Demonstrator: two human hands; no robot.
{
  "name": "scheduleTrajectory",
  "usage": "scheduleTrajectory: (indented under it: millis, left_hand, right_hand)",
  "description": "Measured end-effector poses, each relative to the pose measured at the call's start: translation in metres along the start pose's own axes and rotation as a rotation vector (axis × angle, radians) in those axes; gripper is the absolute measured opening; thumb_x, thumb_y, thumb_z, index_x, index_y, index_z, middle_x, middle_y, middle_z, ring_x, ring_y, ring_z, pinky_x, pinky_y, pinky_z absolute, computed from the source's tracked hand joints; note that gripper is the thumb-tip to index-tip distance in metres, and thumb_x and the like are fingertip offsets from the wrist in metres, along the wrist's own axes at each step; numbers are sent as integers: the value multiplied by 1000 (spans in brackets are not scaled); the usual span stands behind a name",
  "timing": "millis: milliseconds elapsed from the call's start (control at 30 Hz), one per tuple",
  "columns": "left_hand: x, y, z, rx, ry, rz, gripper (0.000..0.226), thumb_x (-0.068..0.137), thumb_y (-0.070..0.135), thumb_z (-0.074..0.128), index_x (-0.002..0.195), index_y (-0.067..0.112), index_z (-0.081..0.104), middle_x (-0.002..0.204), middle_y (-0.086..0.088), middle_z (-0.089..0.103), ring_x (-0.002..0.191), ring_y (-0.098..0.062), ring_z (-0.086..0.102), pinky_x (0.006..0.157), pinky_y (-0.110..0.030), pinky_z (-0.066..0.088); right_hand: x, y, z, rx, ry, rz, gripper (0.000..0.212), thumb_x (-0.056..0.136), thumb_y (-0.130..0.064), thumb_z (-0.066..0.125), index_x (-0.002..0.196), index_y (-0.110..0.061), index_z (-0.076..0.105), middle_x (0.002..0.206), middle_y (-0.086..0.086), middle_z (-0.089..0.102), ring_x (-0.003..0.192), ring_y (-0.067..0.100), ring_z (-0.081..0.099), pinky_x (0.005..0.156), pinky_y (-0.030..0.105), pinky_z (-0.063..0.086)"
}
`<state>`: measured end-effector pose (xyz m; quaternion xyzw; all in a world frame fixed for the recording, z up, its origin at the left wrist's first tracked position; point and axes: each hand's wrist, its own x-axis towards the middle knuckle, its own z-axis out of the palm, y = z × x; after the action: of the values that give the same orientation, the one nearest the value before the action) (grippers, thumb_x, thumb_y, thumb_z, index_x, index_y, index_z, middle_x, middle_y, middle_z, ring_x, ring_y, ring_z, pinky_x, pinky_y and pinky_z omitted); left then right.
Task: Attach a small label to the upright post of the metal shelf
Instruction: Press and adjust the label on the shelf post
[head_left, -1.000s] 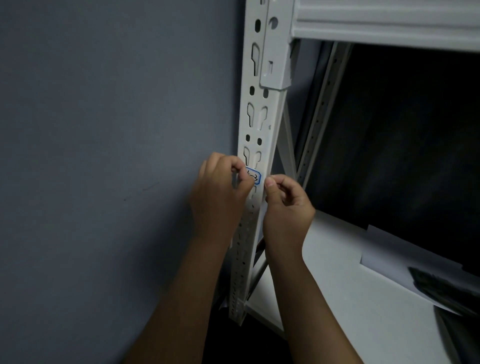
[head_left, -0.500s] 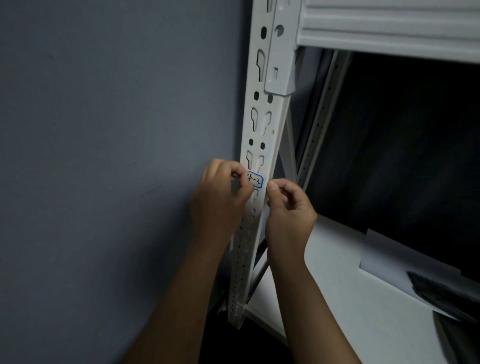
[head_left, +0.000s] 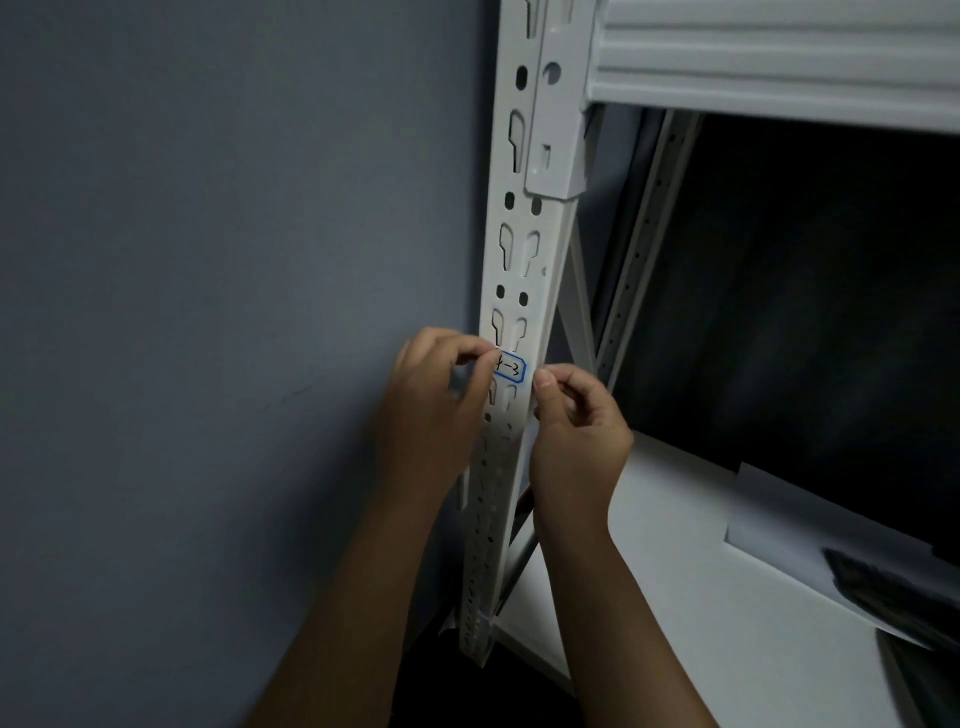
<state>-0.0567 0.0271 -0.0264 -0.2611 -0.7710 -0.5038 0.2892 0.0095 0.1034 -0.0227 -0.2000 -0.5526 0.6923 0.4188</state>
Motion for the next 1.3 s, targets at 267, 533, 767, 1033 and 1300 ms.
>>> scheduleTrajectory:
  millis: [267,533,767,1033,1300]
  left_hand:
    - [2,8,5,-111,15,-103,12,85,9,62,77,16,58,79,13,49,67,0,54,55,-6,40]
    - [1,10,13,-163,-10,-186,23,87,10,56,74,27,48,79,10,44,59,2,47,52,-10,38]
    - [-1,14,18,-273,-3,-287,21,87,8,54,75,23,47,85,-2,48,59,2,48,54,-10,40]
    - [-1,15,19,-266,7,-290,19,83,7,54,75,23,47,87,0,48,62,-3,46,57,-19,44]
    - [-8,9,12,-335,-19,-262,6,92,11,57,87,12,55,92,-4,54,69,5,55,58,-9,44]
  right_hand:
    - [1,1,1,4,9,-12,4,89,-3,62,88,-1,66,77,0,65,69,-3,66,58,11,50]
    - [0,0,2,27,13,-21,4,89,-2,62,89,0,65,75,0,64,66,-3,65,58,10,50]
    - [1,3,2,32,31,-9,4,88,-4,63,86,-5,66,79,5,67,68,0,66,60,13,52]
    - [-2,2,4,21,36,-16,7,90,-3,61,92,2,66,78,3,66,65,-2,65,57,11,51]
    - [-2,-1,2,19,19,10,7,90,-5,62,91,1,65,82,2,68,69,-1,68,55,11,51]
